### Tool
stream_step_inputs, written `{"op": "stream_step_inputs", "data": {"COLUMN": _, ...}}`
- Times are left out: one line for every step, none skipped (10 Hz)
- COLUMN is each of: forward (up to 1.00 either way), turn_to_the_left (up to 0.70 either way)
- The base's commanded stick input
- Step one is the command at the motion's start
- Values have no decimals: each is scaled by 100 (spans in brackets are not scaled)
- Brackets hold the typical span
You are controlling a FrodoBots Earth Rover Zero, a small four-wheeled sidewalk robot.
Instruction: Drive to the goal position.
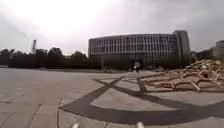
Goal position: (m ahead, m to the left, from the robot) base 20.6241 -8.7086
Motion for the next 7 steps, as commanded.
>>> {"op": "stream_step_inputs", "data": {"forward": 50, "turn_to_the_left": 0}}
{"op": "stream_step_inputs", "data": {"forward": 50, "turn_to_the_left": 0}}
{"op": "stream_step_inputs", "data": {"forward": 50, "turn_to_the_left": 0}}
{"op": "stream_step_inputs", "data": {"forward": 50, "turn_to_the_left": 0}}
{"op": "stream_step_inputs", "data": {"forward": 50, "turn_to_the_left": 0}}
{"op": "stream_step_inputs", "data": {"forward": 50, "turn_to_the_left": 0}}
{"op": "stream_step_inputs", "data": {"forward": 50, "turn_to_the_left": 0}}
